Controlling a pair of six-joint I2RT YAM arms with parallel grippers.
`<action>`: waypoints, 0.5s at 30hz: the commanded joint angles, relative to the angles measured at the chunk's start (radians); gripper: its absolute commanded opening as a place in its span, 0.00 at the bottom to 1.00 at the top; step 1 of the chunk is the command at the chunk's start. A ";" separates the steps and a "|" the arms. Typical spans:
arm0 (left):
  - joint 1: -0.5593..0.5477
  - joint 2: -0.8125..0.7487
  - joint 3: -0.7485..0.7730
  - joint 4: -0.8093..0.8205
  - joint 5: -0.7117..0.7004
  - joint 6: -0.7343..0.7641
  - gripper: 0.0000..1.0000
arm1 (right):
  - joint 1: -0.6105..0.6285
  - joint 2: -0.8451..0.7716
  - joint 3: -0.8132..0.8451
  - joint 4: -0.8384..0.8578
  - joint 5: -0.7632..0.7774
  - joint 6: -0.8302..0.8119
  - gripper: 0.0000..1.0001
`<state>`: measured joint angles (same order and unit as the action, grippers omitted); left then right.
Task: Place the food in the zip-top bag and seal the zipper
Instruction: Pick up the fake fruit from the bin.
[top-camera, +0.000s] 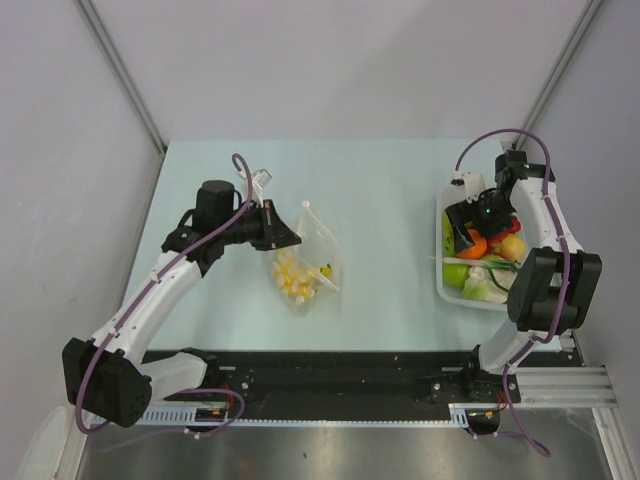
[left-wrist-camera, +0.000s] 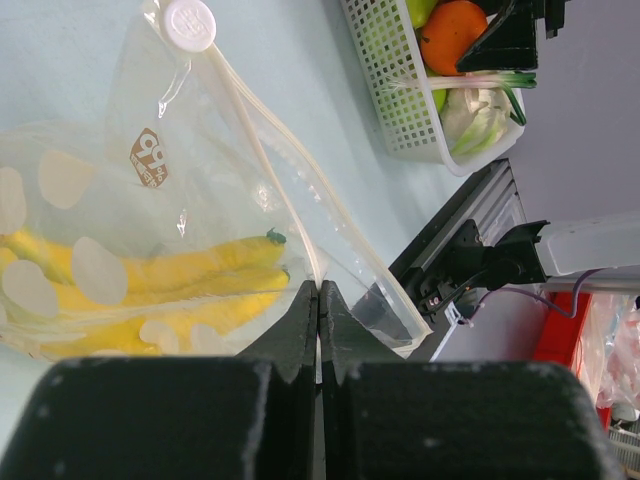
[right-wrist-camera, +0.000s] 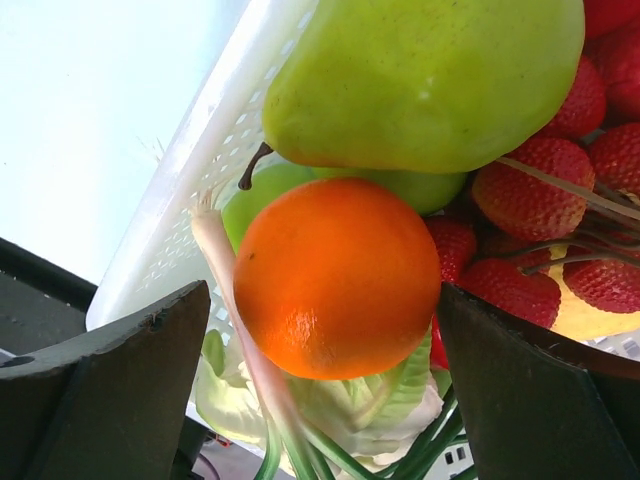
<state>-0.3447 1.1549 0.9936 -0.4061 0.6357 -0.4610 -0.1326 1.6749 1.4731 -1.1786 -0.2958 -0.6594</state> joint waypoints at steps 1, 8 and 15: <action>-0.002 -0.027 -0.001 0.015 0.025 0.024 0.00 | 0.004 -0.044 0.000 -0.023 -0.026 -0.011 0.91; -0.004 -0.031 0.002 0.009 0.033 0.024 0.00 | 0.013 -0.102 0.024 -0.015 -0.032 0.018 0.56; -0.002 -0.027 0.000 0.020 0.071 0.009 0.00 | 0.042 -0.167 0.171 -0.013 -0.205 0.102 0.51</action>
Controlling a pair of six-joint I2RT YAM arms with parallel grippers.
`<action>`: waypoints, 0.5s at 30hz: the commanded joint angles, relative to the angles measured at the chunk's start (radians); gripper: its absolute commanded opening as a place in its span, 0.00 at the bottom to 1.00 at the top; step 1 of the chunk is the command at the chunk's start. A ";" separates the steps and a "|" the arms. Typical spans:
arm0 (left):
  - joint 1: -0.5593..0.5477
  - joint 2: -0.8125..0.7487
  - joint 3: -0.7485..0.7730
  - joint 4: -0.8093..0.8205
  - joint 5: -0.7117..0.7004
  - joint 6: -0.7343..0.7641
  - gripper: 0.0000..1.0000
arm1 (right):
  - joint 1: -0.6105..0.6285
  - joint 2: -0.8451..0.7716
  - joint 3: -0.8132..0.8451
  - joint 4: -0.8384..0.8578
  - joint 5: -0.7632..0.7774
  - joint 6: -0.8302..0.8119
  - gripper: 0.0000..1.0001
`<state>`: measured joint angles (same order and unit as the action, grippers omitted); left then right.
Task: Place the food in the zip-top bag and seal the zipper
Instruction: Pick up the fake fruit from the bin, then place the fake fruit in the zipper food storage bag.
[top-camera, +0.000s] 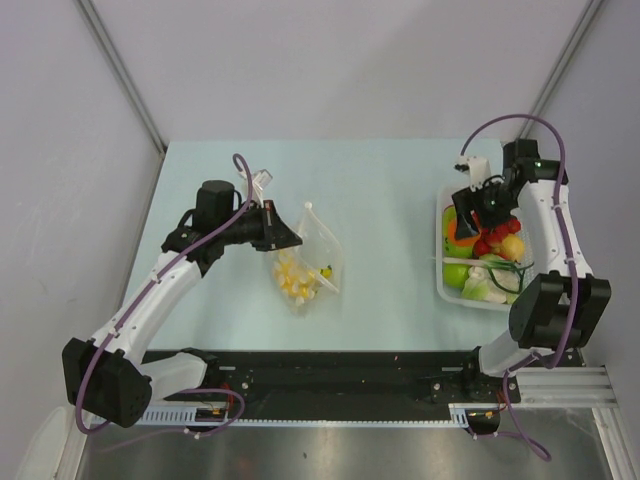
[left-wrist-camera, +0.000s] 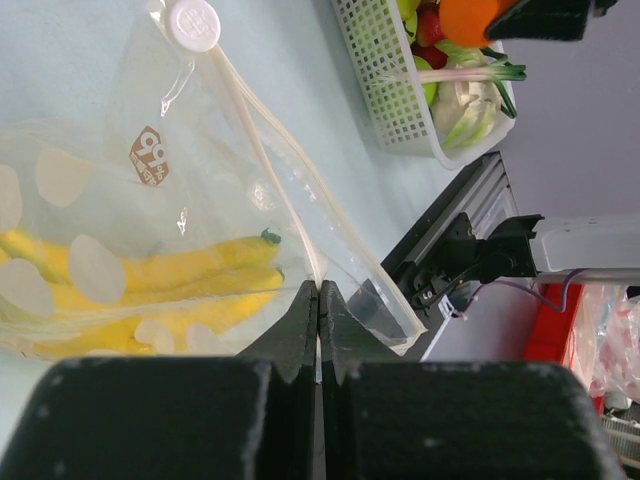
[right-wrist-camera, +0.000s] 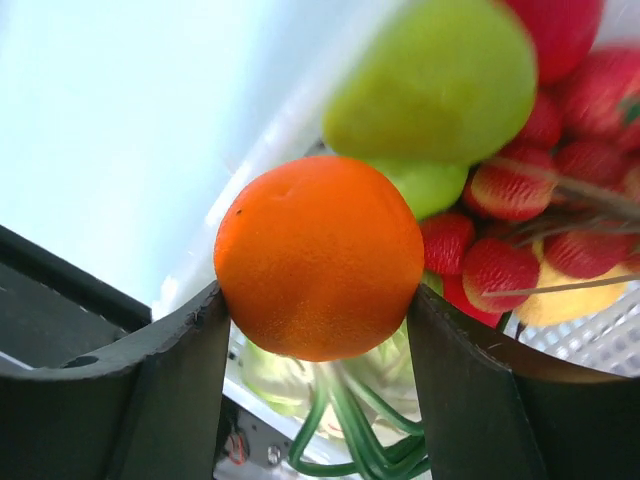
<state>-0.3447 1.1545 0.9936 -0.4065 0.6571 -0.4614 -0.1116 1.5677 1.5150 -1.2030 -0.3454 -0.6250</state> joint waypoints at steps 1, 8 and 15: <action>-0.002 -0.026 0.000 0.023 0.055 0.007 0.00 | 0.032 -0.061 0.145 0.034 -0.191 0.088 0.50; 0.004 -0.019 0.025 0.024 0.084 -0.016 0.00 | 0.242 -0.090 0.166 0.285 -0.476 0.335 0.47; 0.016 -0.019 0.019 0.063 0.130 -0.054 0.00 | 0.542 -0.094 0.076 0.559 -0.518 0.507 0.45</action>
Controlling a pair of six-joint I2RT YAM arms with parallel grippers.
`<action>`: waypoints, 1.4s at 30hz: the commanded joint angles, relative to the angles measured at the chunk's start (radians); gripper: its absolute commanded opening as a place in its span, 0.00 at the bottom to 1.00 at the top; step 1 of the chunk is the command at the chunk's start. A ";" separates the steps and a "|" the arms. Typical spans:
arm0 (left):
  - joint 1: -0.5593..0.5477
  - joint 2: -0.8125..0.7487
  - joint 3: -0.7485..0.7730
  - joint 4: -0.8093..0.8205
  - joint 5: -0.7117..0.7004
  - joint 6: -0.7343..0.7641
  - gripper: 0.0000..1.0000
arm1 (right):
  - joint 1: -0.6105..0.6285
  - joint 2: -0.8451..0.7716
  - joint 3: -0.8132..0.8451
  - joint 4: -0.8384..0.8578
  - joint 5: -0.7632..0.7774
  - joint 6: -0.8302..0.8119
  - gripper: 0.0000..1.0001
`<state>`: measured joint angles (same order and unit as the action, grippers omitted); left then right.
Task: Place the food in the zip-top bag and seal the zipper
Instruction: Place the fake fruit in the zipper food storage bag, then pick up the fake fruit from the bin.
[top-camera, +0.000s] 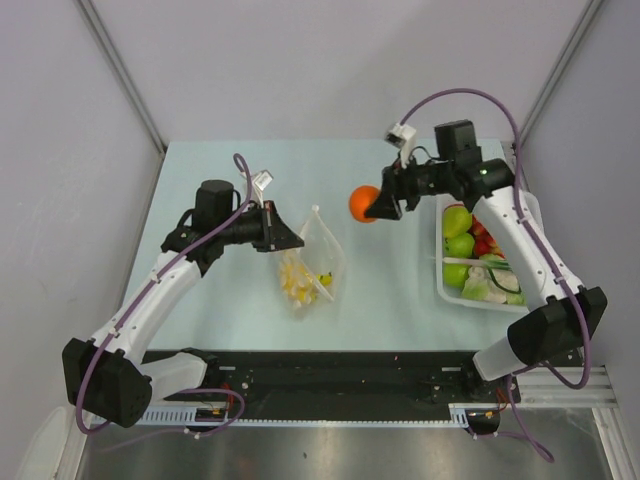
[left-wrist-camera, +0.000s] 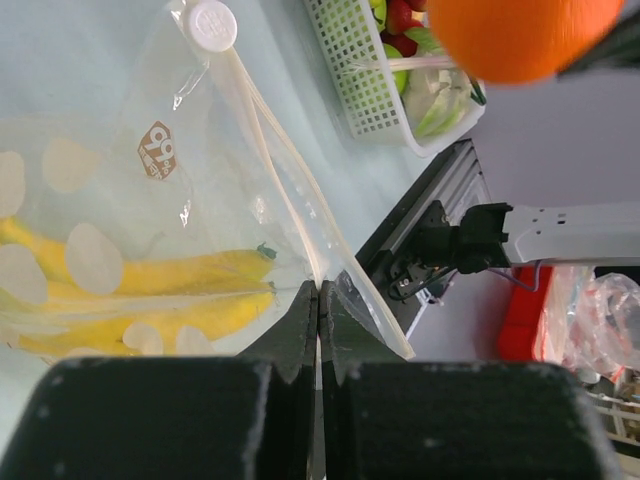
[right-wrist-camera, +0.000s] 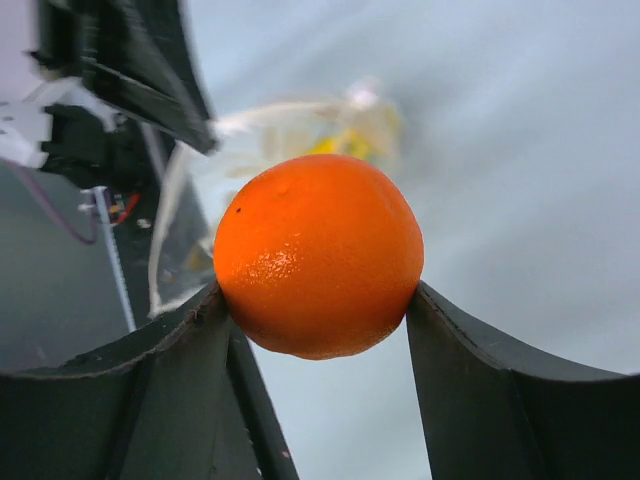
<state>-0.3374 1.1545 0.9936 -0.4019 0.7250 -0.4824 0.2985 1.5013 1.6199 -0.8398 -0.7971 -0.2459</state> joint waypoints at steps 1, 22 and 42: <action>0.012 -0.021 0.016 0.061 0.065 -0.036 0.00 | 0.154 -0.017 -0.037 0.206 -0.059 0.122 0.45; 0.052 -0.041 -0.012 0.117 0.132 -0.088 0.00 | 0.326 0.064 0.060 0.082 0.181 0.034 1.00; 0.052 -0.033 -0.036 0.115 0.106 -0.082 0.00 | -0.383 0.114 -0.028 -0.208 0.536 -0.092 1.00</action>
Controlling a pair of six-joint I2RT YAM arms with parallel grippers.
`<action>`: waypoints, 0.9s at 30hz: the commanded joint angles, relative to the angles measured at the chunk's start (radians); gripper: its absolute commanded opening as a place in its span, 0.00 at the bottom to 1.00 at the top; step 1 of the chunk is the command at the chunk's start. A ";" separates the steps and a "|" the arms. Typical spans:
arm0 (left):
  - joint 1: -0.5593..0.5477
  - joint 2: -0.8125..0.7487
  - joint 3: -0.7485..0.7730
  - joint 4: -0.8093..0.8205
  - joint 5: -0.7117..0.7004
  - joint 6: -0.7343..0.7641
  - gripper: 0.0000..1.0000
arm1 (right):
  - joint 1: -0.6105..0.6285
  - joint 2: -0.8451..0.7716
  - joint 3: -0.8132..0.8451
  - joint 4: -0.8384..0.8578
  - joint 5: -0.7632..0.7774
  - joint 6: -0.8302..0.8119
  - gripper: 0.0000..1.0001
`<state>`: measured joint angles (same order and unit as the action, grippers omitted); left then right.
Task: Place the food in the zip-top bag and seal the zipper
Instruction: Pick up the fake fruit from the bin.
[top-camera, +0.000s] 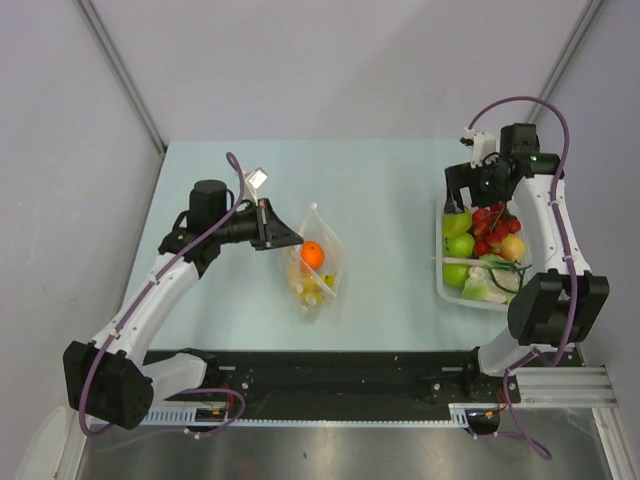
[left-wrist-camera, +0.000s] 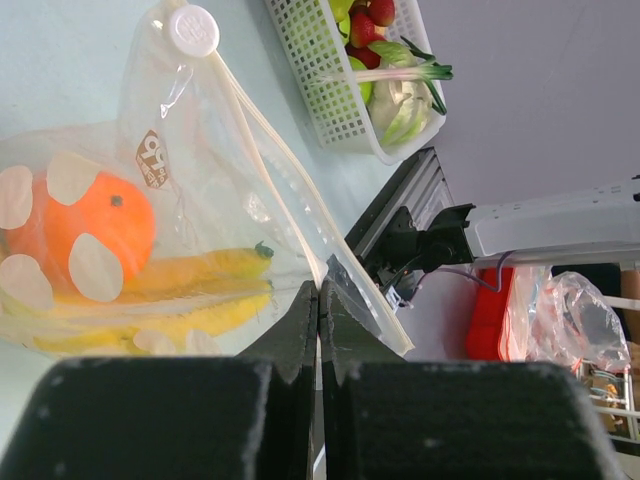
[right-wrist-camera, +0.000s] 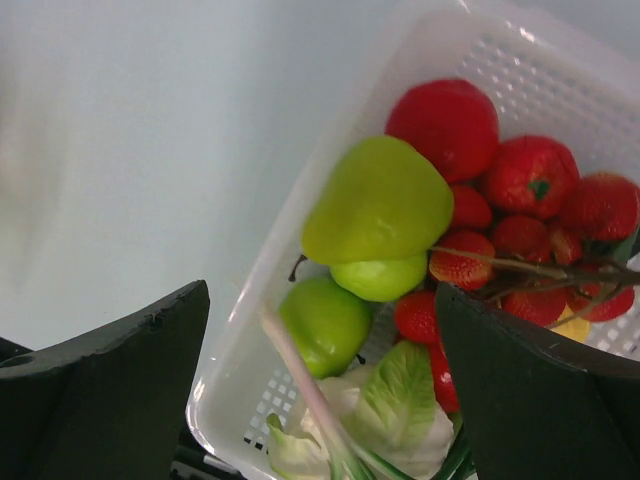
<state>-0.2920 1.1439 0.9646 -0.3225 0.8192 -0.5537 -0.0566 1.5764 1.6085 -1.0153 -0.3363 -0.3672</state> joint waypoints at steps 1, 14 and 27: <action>0.007 -0.023 -0.009 0.036 0.012 -0.012 0.00 | -0.031 0.053 -0.019 -0.032 0.074 0.036 0.99; 0.007 -0.027 -0.003 0.030 0.006 -0.006 0.00 | -0.040 0.217 -0.044 0.056 0.056 0.074 0.97; 0.007 -0.027 -0.007 0.033 0.011 0.003 0.00 | -0.104 0.217 -0.019 0.035 -0.035 0.054 0.70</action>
<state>-0.2920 1.1439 0.9607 -0.3218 0.8165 -0.5575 -0.1295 1.8423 1.5620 -0.9524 -0.3157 -0.2924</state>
